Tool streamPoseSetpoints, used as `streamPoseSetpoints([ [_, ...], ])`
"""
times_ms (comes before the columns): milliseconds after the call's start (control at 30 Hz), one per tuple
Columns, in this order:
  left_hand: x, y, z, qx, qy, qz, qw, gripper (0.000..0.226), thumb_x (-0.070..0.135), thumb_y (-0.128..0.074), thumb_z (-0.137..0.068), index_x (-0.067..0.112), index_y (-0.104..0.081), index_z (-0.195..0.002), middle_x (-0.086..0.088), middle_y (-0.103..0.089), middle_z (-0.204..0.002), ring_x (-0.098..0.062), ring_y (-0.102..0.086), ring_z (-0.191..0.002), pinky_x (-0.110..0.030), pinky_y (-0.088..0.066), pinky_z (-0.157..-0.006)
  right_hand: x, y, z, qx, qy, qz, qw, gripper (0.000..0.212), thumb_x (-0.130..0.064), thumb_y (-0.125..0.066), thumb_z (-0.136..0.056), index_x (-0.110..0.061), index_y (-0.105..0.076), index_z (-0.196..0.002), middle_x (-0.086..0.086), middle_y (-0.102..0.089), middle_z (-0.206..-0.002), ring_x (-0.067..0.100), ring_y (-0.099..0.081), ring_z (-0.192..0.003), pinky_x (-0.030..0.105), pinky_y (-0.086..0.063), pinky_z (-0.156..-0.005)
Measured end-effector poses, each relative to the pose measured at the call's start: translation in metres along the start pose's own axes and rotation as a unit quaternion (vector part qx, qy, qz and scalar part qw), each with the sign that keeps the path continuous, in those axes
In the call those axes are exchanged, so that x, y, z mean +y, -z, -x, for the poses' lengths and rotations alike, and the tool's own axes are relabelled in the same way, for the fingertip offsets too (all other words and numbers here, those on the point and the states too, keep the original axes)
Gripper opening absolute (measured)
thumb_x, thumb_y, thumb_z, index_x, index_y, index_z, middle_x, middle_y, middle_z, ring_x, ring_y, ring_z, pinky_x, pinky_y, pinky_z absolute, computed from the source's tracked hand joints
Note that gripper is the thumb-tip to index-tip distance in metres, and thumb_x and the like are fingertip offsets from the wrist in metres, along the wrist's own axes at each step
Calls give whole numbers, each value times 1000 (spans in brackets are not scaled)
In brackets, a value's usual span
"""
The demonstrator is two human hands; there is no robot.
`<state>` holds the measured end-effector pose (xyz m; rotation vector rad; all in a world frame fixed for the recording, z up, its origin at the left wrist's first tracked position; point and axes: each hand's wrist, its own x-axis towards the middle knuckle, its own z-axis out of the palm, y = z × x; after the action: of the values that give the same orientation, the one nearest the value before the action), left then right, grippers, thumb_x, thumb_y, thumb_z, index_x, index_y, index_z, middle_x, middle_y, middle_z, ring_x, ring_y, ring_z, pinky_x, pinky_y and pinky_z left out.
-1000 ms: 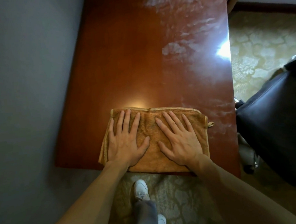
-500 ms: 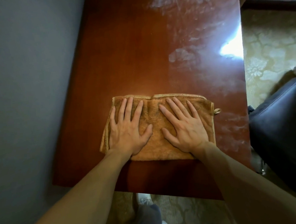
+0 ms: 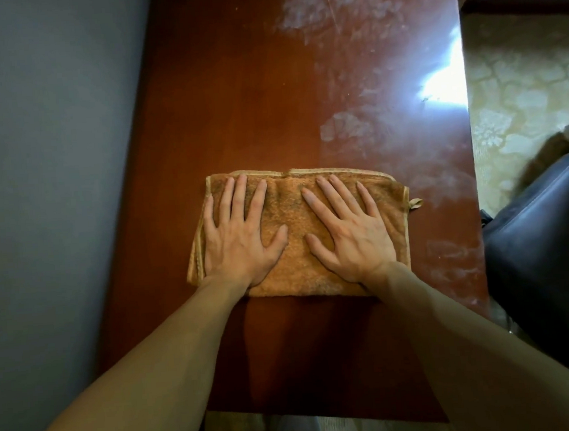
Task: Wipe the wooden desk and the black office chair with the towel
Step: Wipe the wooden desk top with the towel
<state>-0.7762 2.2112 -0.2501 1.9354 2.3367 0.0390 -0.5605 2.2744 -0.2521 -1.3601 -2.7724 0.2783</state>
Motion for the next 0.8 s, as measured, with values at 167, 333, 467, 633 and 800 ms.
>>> streamPoseSetpoints([
  [167,-1,2,-21,1,1,-2,1000,83,71,-24,-94,29,-11,-165,-8,-5,-173,-23,1,-160,-57,-7,-125,9,3,-20,-2,5,1,1000,72,-61,-33,-102,-31,-17,-165,2,-12,-173,18,-2,-160,53,-8,-127],
  [333,-4,4,-46,0,4,-8,1000,83,72,-24,-95,29,-10,-165,-7,-4,-173,-22,2,-160,-57,-6,-126,17,5,-43,-1,0,1,1000,72,-62,-31,-102,-31,-17,-165,2,-13,-173,18,-2,-160,53,-8,-128],
  [467,-6,6,-72,6,2,-11,1000,84,72,-25,-95,29,-10,-165,-7,-4,-173,-22,2,-160,-56,-4,-126,25,8,-64,4,-7,0,1000,72,-62,-30,-102,-31,-17,-165,2,-13,-173,18,-2,-160,53,-7,-128],
  [633,-10,6,-97,-3,1,-12,1000,85,72,-25,-94,29,-8,-165,-8,-1,-173,-22,3,-160,-56,-5,-126,29,9,-83,-12,-20,1,1000,72,-62,-30,-102,-30,-17,-165,4,-11,-173,19,-2,-160,54,-6,-128],
  [800,-9,10,-116,-6,4,-7,1000,85,72,-24,-94,29,-8,-165,-8,0,-173,-22,4,-160,-57,-4,-126,39,14,-102,-14,-12,3,1000,73,-63,-29,-102,-28,-18,-165,5,-12,-172,20,-3,-160,54,-6,-127],
])
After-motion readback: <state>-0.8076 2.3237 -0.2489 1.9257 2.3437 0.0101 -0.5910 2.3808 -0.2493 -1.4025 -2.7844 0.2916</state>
